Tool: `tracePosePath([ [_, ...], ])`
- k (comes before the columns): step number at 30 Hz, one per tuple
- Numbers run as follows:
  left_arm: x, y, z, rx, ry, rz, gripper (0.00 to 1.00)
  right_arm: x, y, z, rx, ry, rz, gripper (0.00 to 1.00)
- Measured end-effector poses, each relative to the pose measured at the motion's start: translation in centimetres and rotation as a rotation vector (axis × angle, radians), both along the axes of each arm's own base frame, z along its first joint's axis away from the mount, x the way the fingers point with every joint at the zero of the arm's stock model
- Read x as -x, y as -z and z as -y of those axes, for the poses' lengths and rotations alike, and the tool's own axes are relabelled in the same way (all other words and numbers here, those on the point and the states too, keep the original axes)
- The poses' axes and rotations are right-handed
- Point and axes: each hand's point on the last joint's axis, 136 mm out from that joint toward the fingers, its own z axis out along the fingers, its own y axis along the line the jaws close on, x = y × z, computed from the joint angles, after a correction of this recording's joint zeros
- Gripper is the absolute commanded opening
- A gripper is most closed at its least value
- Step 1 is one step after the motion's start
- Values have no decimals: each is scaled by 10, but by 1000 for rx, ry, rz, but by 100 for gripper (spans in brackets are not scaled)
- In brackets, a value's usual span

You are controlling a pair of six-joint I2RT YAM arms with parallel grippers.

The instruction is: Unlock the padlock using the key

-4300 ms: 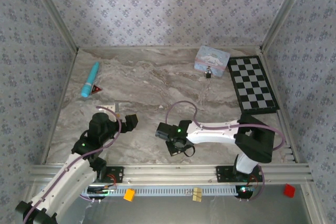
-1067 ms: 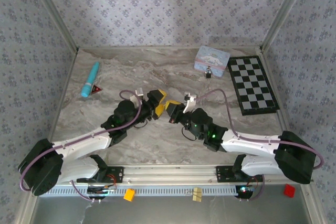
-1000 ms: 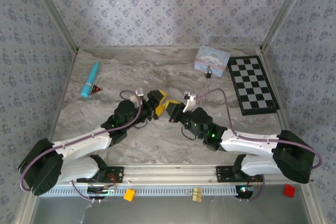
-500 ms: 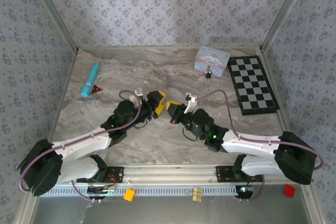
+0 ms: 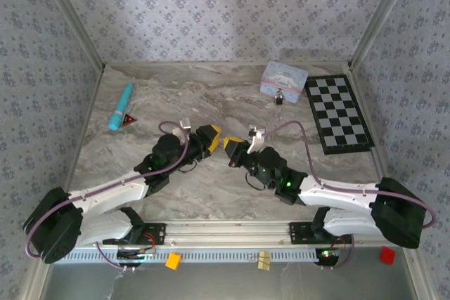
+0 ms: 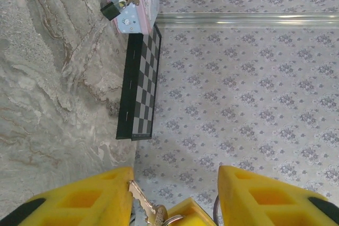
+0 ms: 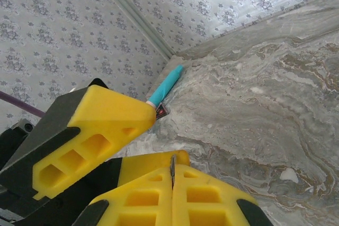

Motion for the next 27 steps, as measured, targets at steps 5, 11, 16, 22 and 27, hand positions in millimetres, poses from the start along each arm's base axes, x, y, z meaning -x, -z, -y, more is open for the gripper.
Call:
tracePosePath([
  [5, 0, 2, 0, -5, 0, -5, 37, 0, 0, 0, 0, 0, 0, 0],
  [11, -1, 9, 2, -19, 0, -19, 29, 0, 0, 0, 0, 1, 0, 0],
  [16, -1, 9, 2, -20, 0, -19, 24, -1, 0, 0, 0, 2, -1, 0],
  [22, -2, 10, 2, -24, 0, -25, 9, -1, 1, 1, 4, 3, -3, 0],
  [27, -2, 7, 2, -22, -1, -22, 0, -1, 3, 1, 8, 3, -6, 0],
])
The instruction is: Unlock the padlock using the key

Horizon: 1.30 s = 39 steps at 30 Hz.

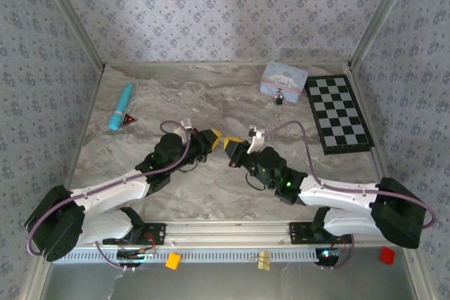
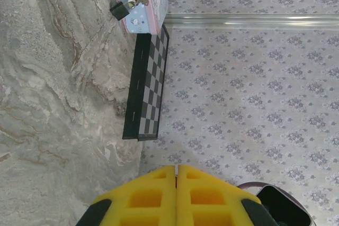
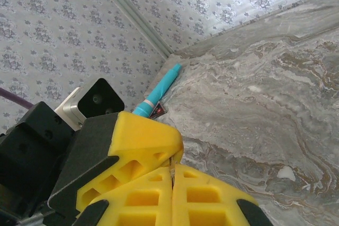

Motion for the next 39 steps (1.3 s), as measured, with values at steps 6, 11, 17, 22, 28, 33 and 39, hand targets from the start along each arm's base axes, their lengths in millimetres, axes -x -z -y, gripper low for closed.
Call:
tracePosePath([
  [6, -2, 2, -5, -33, -25, 7, 0, -2, -2, 6, -13, 17, -17, 71],
  [11, -7, -23, -22, -113, -90, 151, 0, -4, -14, 29, -131, 54, -26, 81],
  [17, -15, -69, -37, -123, -194, 400, 0, 6, -32, 17, -243, -50, 2, 84],
  [22, -13, -79, -16, -126, -127, 536, 0, 13, -49, 6, -342, -141, 70, 84],
  [28, 9, -99, 18, -79, 35, 680, 0, 17, -70, 13, -412, -194, 146, 84],
  [33, 25, -123, 27, -37, 83, 777, 0, 28, -94, 22, -457, -228, 207, 71],
  [39, 26, -120, 32, -44, 101, 785, 0, 26, -103, 33, -480, -229, 231, 63],
])
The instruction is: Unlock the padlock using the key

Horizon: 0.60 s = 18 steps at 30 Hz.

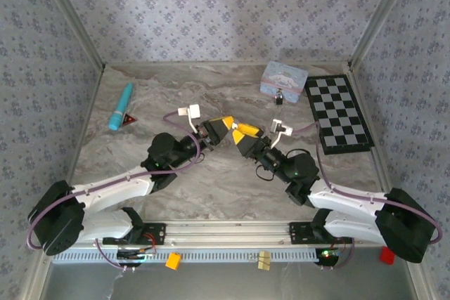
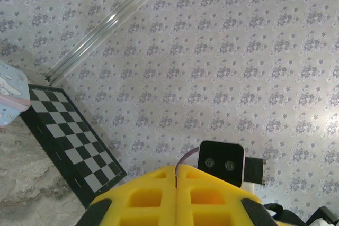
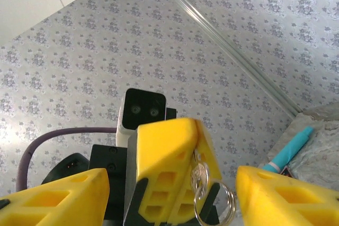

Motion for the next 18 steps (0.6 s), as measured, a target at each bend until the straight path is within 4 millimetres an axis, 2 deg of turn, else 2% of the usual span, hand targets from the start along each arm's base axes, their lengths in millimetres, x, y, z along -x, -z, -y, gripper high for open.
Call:
tracePosePath([
  [5, 1, 3, 5, -11, 20, -3, 0, -2, 3, 1, 1, -16, -11, 57],
  [8, 2, 3, 6, -11, 24, -2, 0, -1, 3, 0, 1, -31, -16, 46],
  [18, 3, 3, 6, -11, 26, -2, 0, 0, 9, -5, 14, -56, -30, 28],
])
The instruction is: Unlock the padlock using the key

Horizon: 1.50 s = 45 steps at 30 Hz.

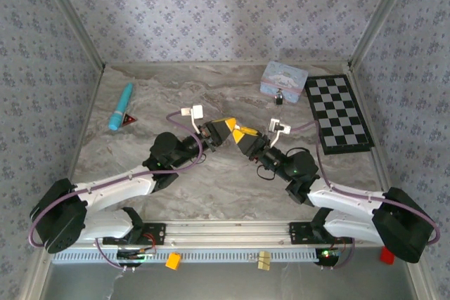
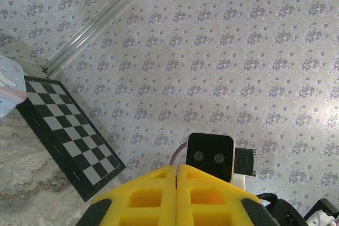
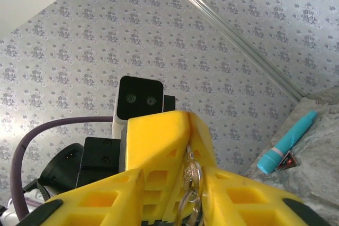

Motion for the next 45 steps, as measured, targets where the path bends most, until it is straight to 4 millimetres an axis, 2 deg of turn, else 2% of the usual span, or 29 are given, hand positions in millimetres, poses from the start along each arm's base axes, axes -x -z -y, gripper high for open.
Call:
tracePosePath([
  [7, 0, 0, 0, 0, 0, 0, 0, -2, 2, 0, 7, 5, -8, 22],
  [18, 0, 0, 0, 1, 0, 0, 0, -5, -1, 5, -5, 23, -8, 21],
  [31, 1, -4, -1, 18, -2, 10, 0, -6, -1, 6, -13, 13, -24, 0],
  [40, -1, -4, 1, 28, 0, 18, 0, -7, -1, 6, -18, 13, -29, 15],
  [45, -1, -4, 2, 37, 5, 26, 0, -7, -1, 5, -17, 4, -34, 14],
])
